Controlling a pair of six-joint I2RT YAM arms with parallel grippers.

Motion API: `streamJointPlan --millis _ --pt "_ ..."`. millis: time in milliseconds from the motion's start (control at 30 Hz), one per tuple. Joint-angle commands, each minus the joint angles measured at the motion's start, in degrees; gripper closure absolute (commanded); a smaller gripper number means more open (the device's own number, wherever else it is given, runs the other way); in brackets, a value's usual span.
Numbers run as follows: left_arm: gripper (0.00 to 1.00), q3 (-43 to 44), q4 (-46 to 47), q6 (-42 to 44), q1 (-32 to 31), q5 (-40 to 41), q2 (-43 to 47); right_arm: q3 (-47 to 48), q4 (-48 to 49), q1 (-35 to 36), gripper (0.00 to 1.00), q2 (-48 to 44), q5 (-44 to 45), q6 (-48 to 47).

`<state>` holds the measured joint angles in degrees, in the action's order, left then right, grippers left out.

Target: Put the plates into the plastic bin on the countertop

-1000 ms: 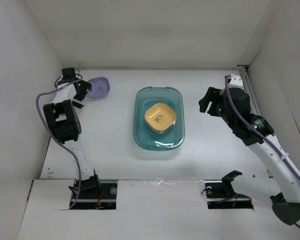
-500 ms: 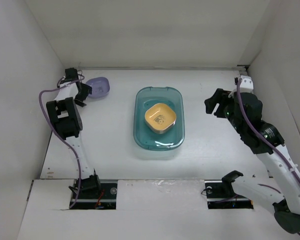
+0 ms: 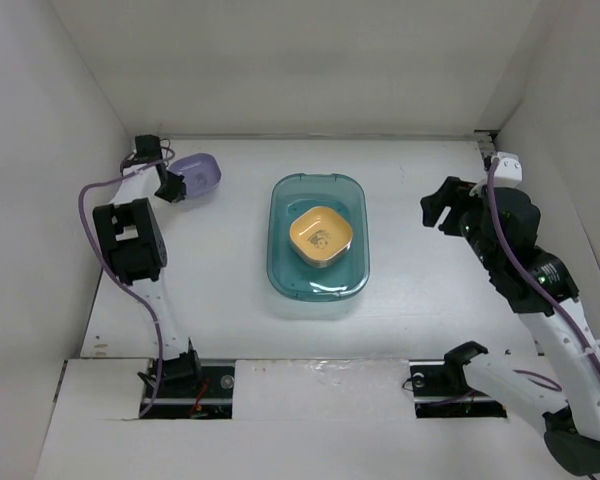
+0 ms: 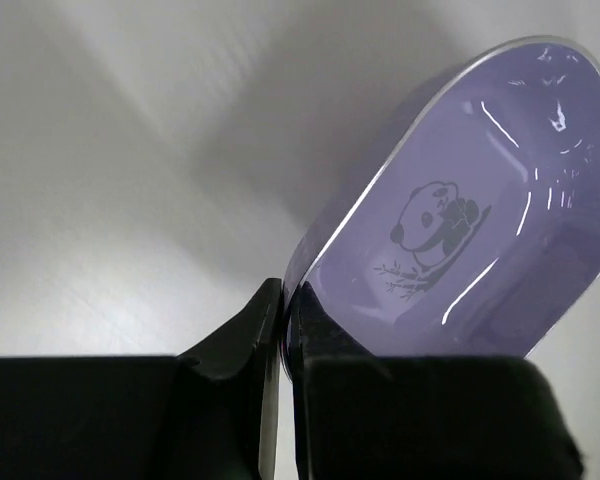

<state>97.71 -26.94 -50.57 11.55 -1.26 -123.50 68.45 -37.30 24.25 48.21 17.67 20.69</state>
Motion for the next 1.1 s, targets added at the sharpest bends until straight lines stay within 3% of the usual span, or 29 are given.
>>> streamJointPlan --millis 0,67,200,333,467,533,667,800,1067 --pt "1.00 -4.2 1.9 0.2 -2.0 0.6 18.4 0.4 0.9 -0.7 0.28 -1.7 -1.1 -0.8" --pt "1.00 -6.1 5.7 2.0 -4.6 2.4 24.7 -0.1 0.9 -1.2 0.28 -2.2 -1.7 -0.8" --pt "1.00 -4.3 2.3 1.4 -17.1 14.3 34.0 -1.4 0.9 -2.4 0.28 -3.4 -1.7 -1.9" --pt "1.00 -5.9 1.5 -4.2 -32.9 17.1 36.3 -0.9 0.4 -4.6 0.28 -2.9 -2.5 -1.9" --pt "1.00 -12.4 7.3 -6.7 -43.3 19.3 37.2 -0.3 0.4 -6.6 0.28 -4.8 -4.8 -1.3" --pt "1.00 -11.8 8.6 -2.0 -45.4 17.6 35.4 0.4 0.4 -7.1 0.28 -5.5 -5.9 -1.3" --pt "1.00 -7.5 6.3 9.2 -45.4 3.0 25.5 0.9 -1.0 -7.1 0.28 -6.0 -7.0 -1.3" --pt "1.00 -8.3 3.7 13.1 -45.4 1.6 22.9 0.9 -1.0 -7.1 0.28 -6.5 -7.6 -1.3" --pt "1.00 -19.0 5.6 14.8 -45.4 2.1 28.8 -0.2 -0.5 -7.6 0.28 -6.5 -8.7 -1.3"
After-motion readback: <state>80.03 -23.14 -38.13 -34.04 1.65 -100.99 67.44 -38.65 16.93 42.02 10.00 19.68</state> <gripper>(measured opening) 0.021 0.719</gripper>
